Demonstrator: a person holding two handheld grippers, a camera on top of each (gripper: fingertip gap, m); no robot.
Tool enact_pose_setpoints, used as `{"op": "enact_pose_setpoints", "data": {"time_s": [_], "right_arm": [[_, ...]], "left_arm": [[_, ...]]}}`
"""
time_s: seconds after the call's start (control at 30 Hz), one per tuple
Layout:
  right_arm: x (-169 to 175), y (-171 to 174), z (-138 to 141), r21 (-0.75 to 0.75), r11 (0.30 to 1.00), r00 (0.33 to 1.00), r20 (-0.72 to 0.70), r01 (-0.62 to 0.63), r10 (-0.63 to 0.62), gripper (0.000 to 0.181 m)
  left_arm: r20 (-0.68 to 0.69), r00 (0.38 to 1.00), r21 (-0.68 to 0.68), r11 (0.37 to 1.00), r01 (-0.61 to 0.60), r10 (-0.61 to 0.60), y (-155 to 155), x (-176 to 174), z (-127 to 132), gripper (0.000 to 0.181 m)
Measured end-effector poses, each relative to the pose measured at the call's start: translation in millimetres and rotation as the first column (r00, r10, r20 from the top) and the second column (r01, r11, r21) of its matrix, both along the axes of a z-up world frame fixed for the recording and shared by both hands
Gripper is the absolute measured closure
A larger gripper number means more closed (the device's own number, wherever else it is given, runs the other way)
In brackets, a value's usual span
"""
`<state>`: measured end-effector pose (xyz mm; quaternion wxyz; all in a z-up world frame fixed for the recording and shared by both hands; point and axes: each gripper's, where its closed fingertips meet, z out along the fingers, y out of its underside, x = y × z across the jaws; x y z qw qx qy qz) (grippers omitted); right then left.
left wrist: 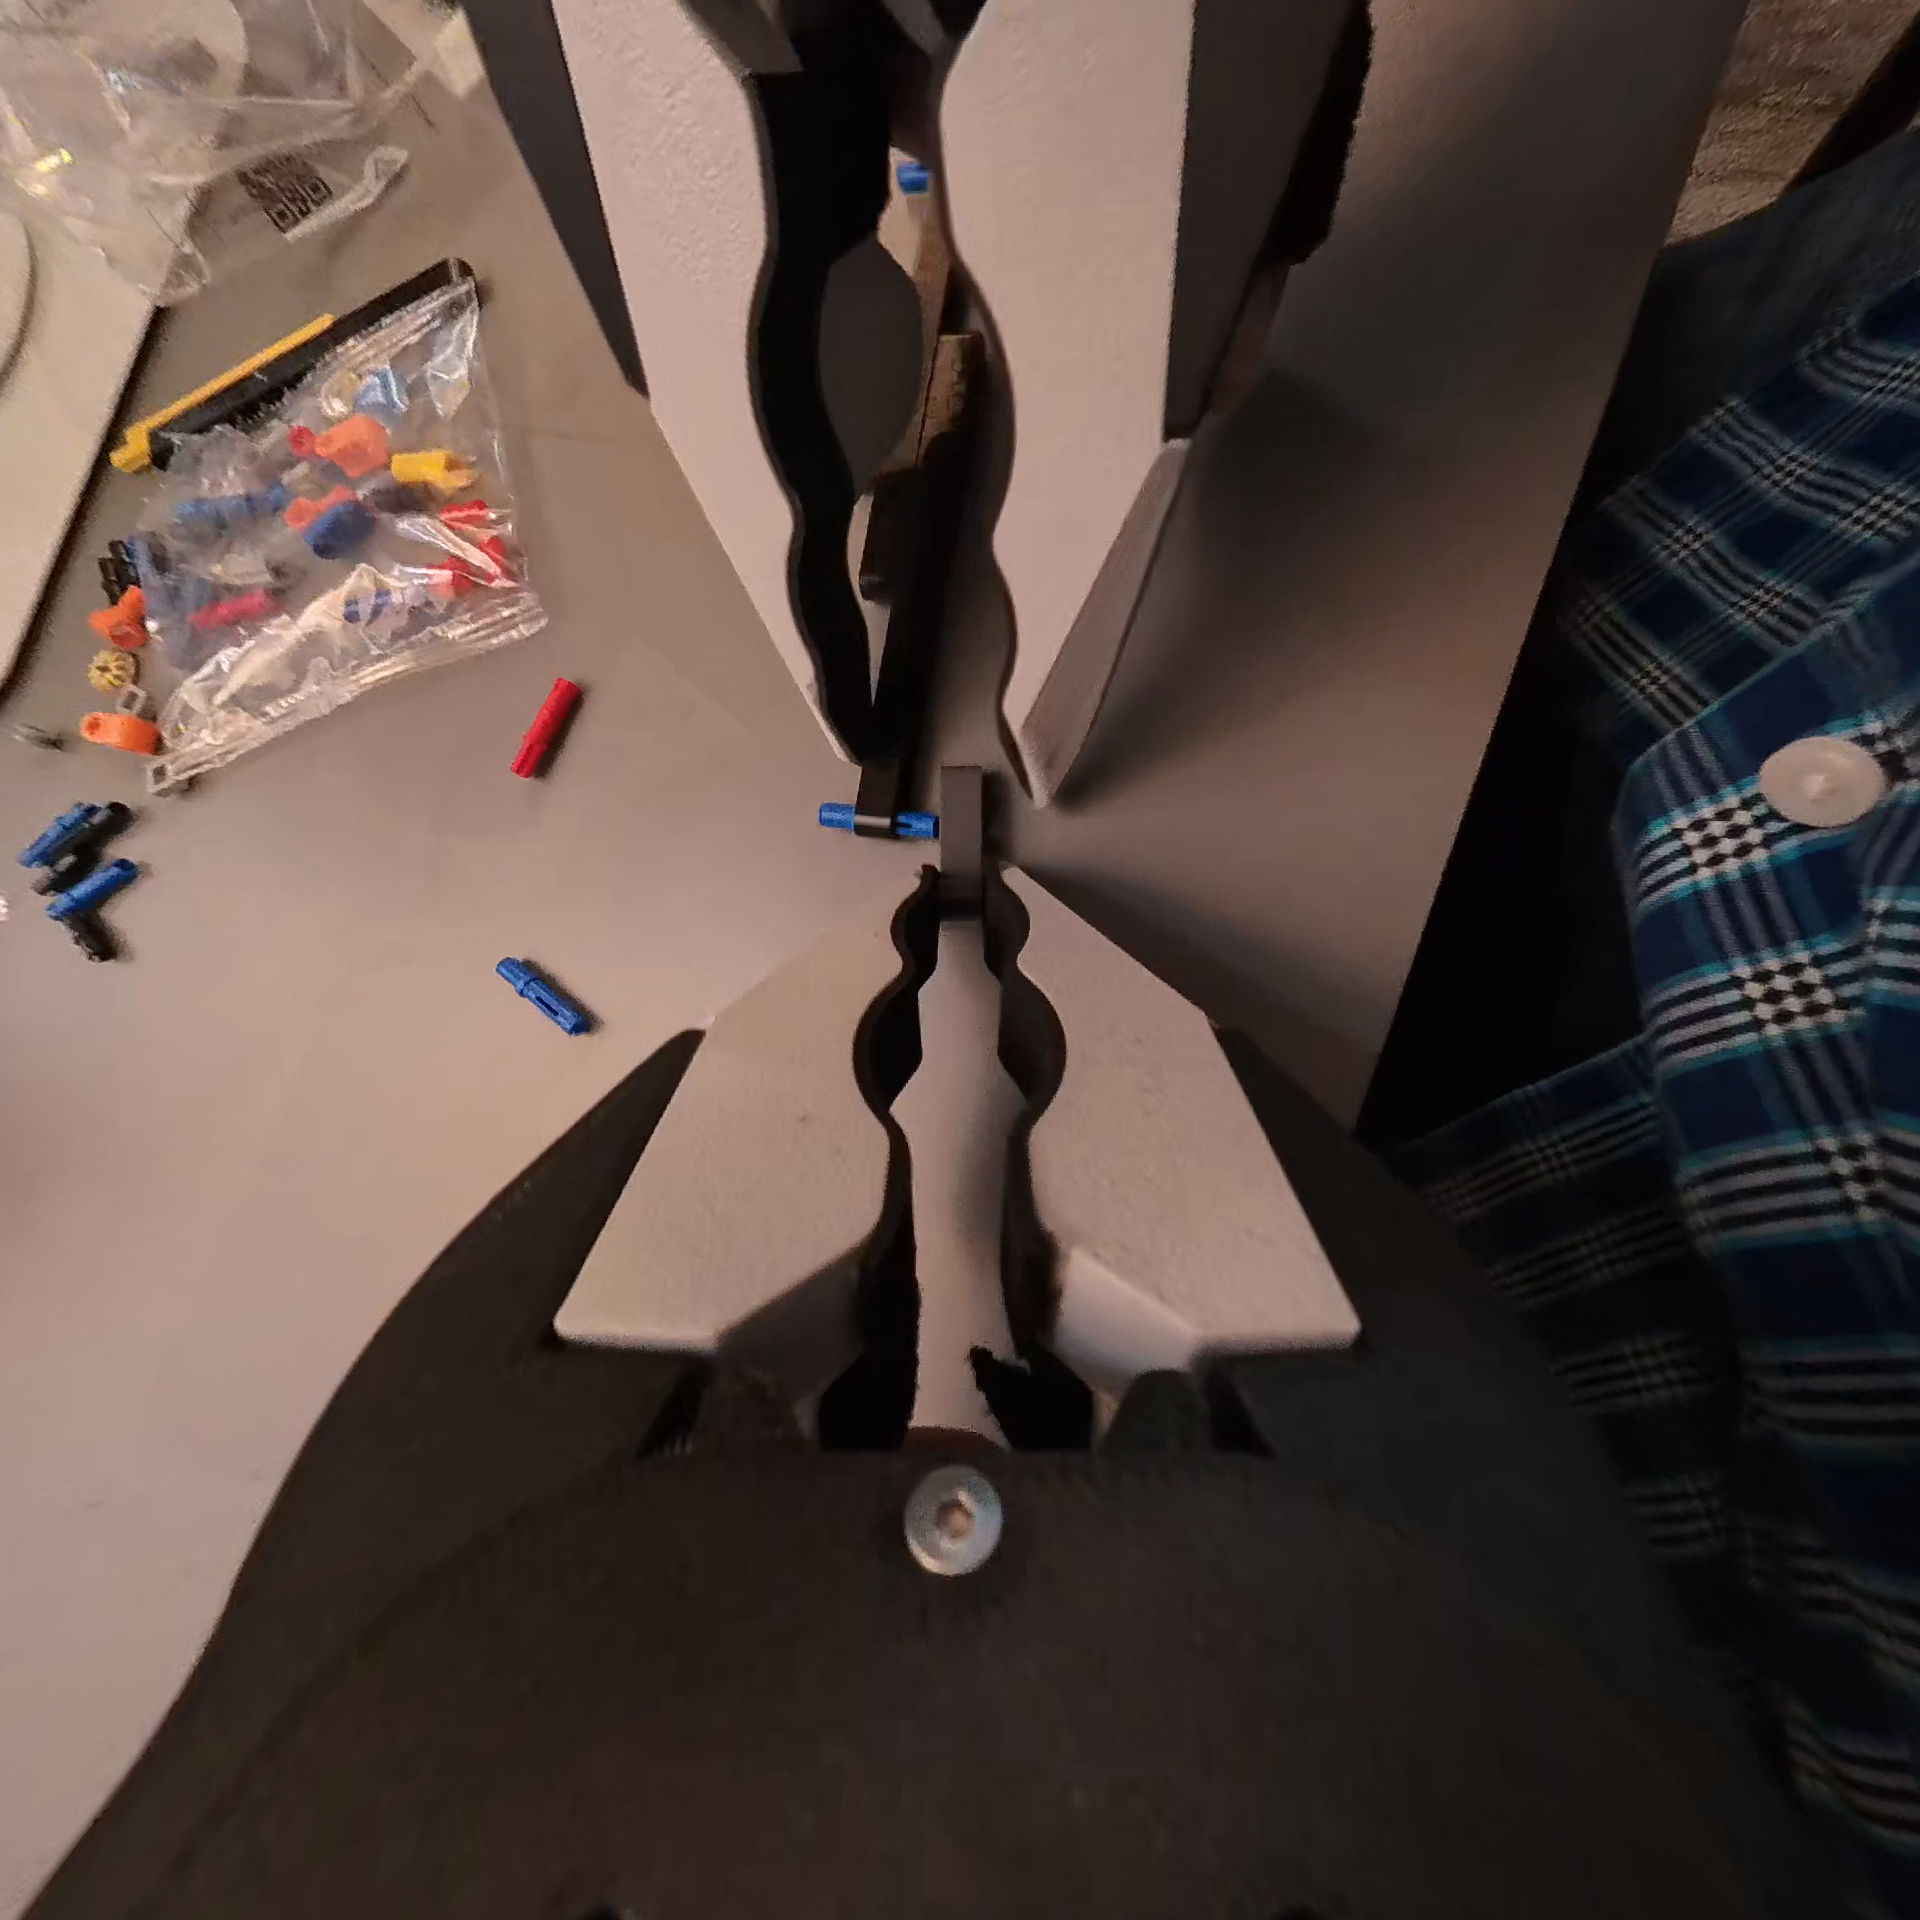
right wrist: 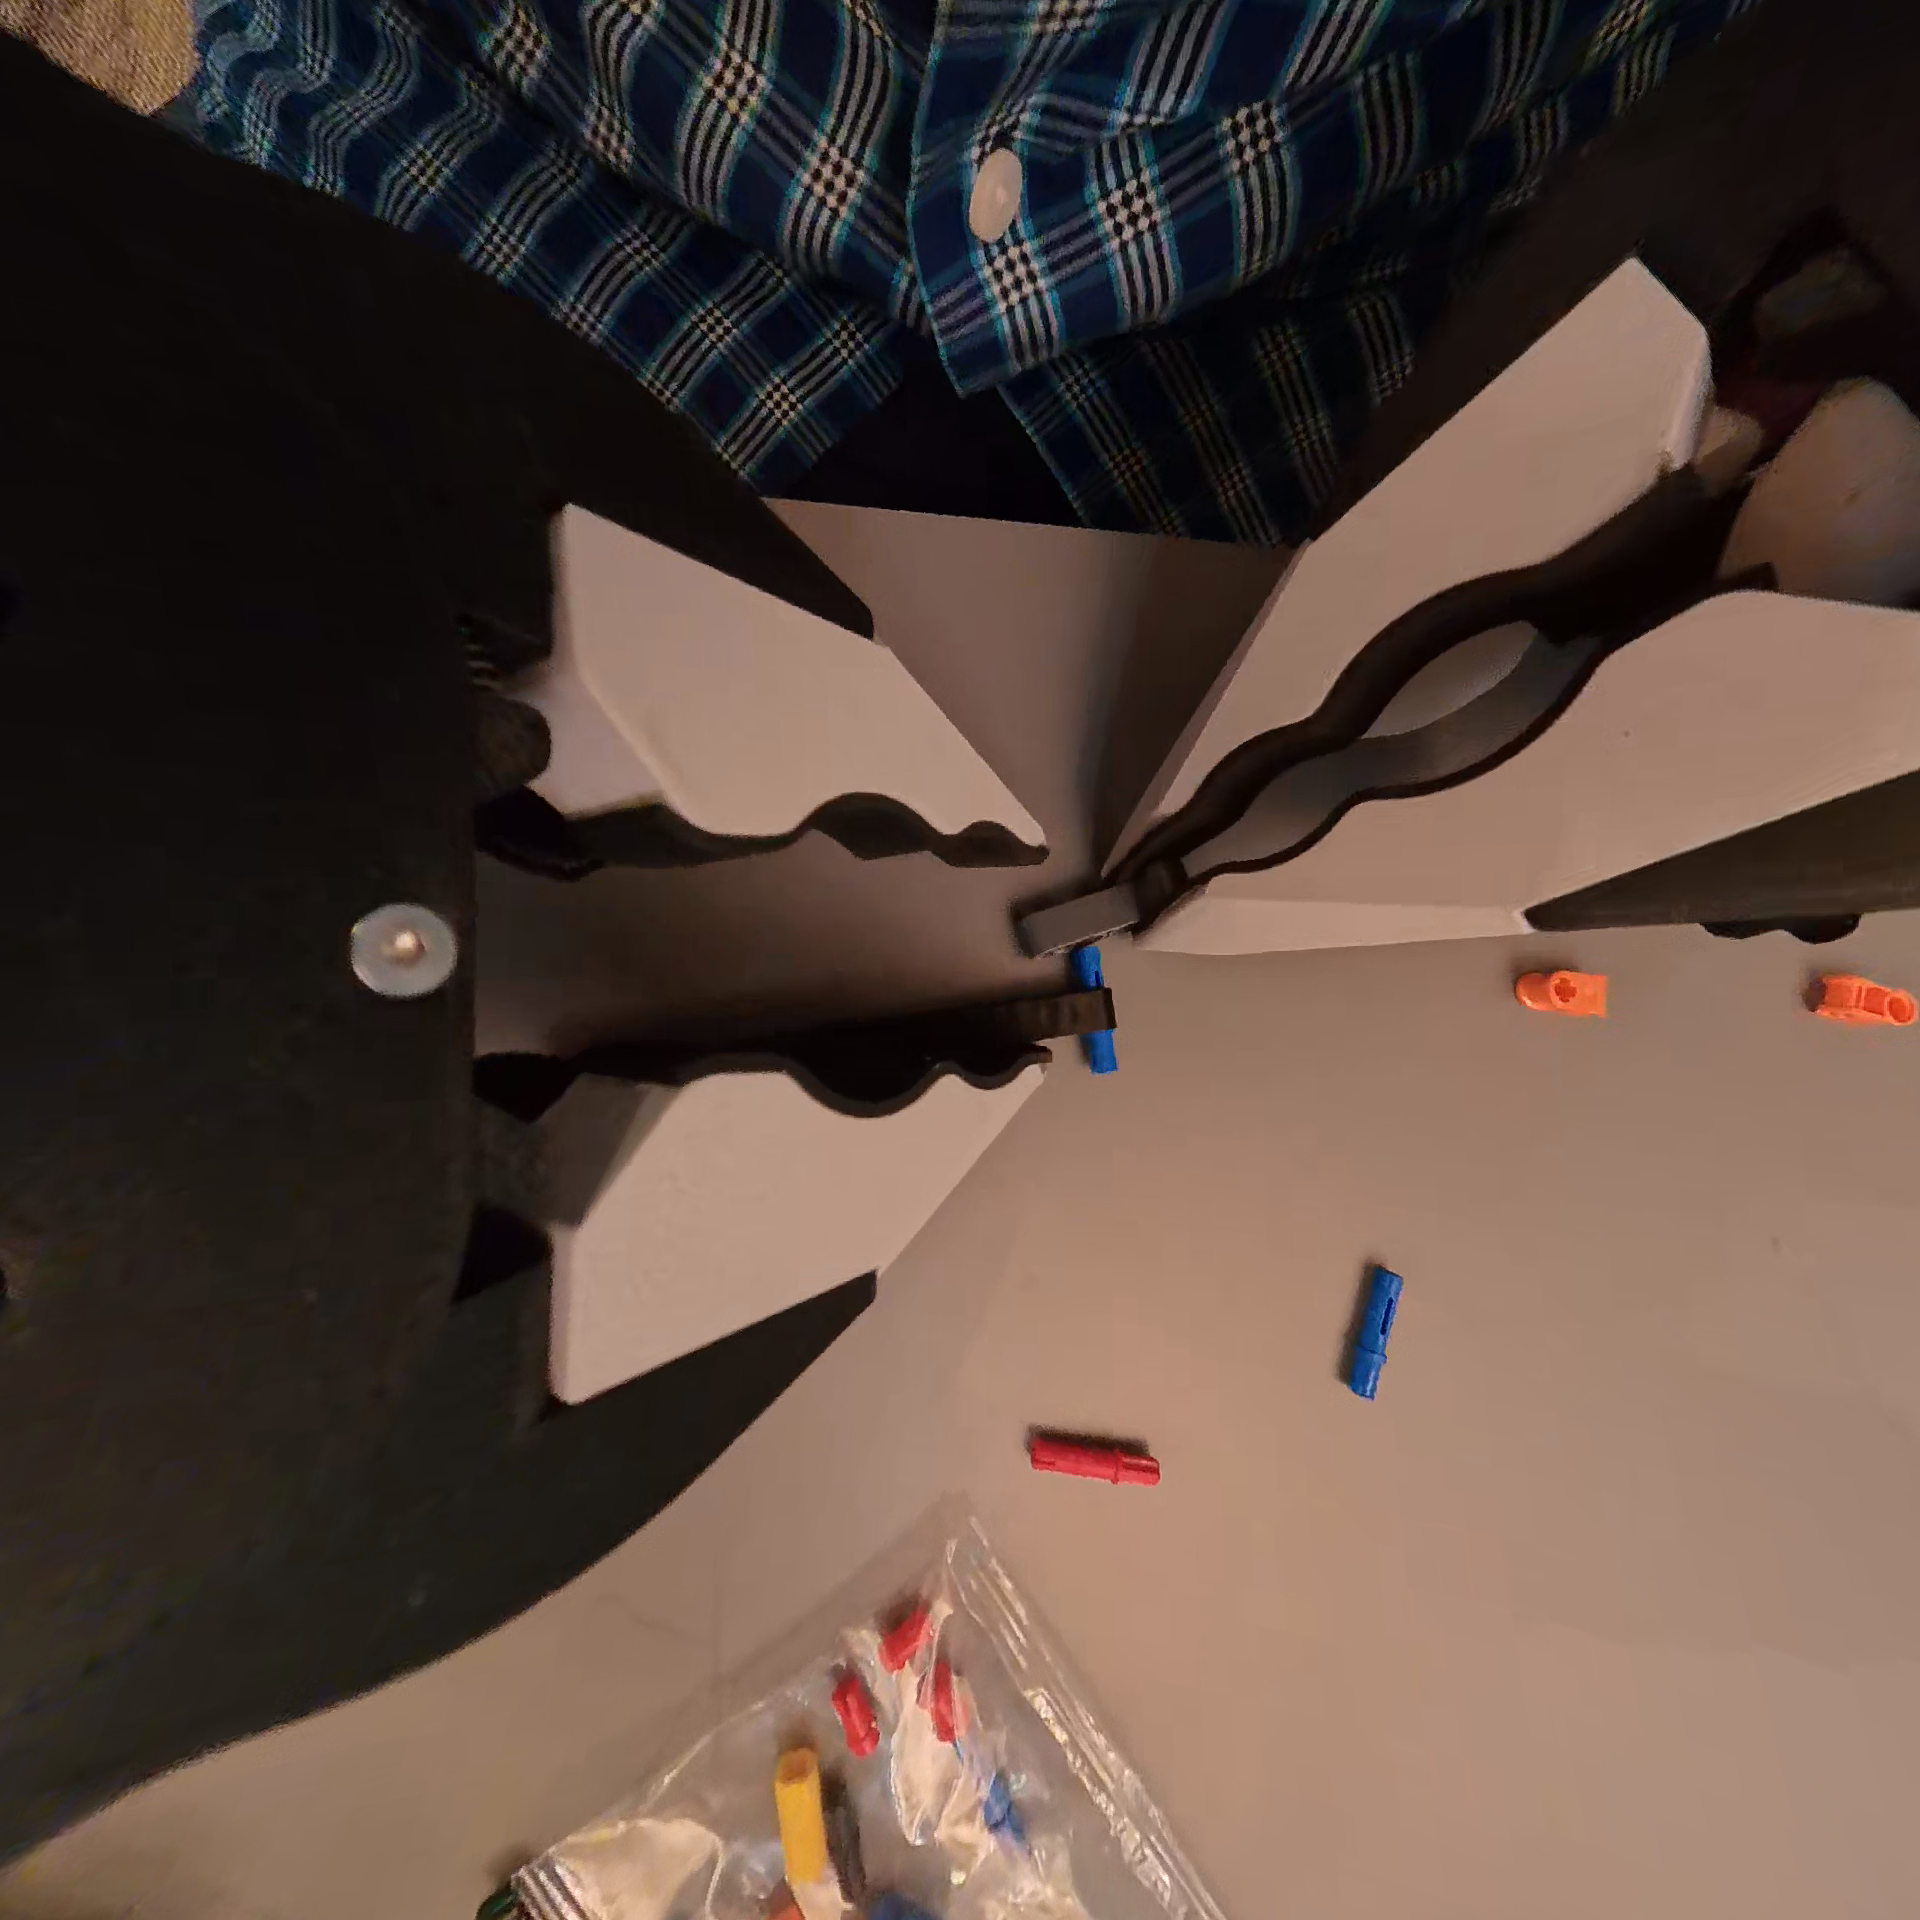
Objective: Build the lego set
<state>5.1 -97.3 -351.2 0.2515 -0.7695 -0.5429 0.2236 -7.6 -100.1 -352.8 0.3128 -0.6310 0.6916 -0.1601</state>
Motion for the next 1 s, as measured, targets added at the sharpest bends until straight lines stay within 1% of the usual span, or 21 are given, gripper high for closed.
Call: {"op": "enact_pose_setpoints", "data": {"time_s": [0.2, 0.37, 0.6, 0.67, 0.7, 0.73, 0.87, 1.0], "right_arm": [[-2, 2, 0, -0.002, 1.0, 1.0, -0.007, -0.01, 0.01, 0.155], [-2, 3, 0, -0.003, 1.0, 1.0, -0.01, -0.019, 0.019, 0.156], [-8, 4, 0, -0.017, 1.0, 0.999, 0.023, -0.025, 0.026, 0.14], [-11, 8, 1, -0.013, 1.0, 1.0, 0.015, -0.019, 0.019, 0.132], [-12, 10, 1, -0.018, 1.0, 1.0, 0.012, -0.019, 0.019, 0.132], [-13, 10, 0, -0.023, 0.999, 1.0, 0.007, -0.023, 0.024, 0.133], [-20, 12, 0, -0.032, 0.999, 0.999, -0.025, -0.029, 0.028, 0.148], [-19, 13, 0, -0.028, 0.999, 0.999, -0.047, -0.018, 0.016, 0.151]], "left_arm": [[-0.01, 1.0, -0.108, 0.994, 0.009, -0.011, 0, -2, -1, 0.176], [-0.022, 0.999, -0.145, 0.989, 0.033, -0.037, 3, -3, -2, 0.176], [-0.062, 0.994, -0.169, 0.982, 0.084, -0.096, 5, -5, -2, 0.176], [-0.071, 0.991, -0.169, 0.98, 0.101, -0.114, 5, -6, -2, 0.176], [-0.074, 0.99, -0.171, 0.979, 0.11, -0.124, 5, -6, -2, 0.176], [-0.075, 0.989, -0.175, 0.978, 0.116, -0.131, 5, -6, -2, 0.176], [-0.08, 0.985, -0.179, 0.974, 0.137, -0.153, 6, -7, -2, 0.176], [-0.078, 0.984, -0.176, 0.974, 0.144, -0.159, 6, -7, -2, 0.176]]}}
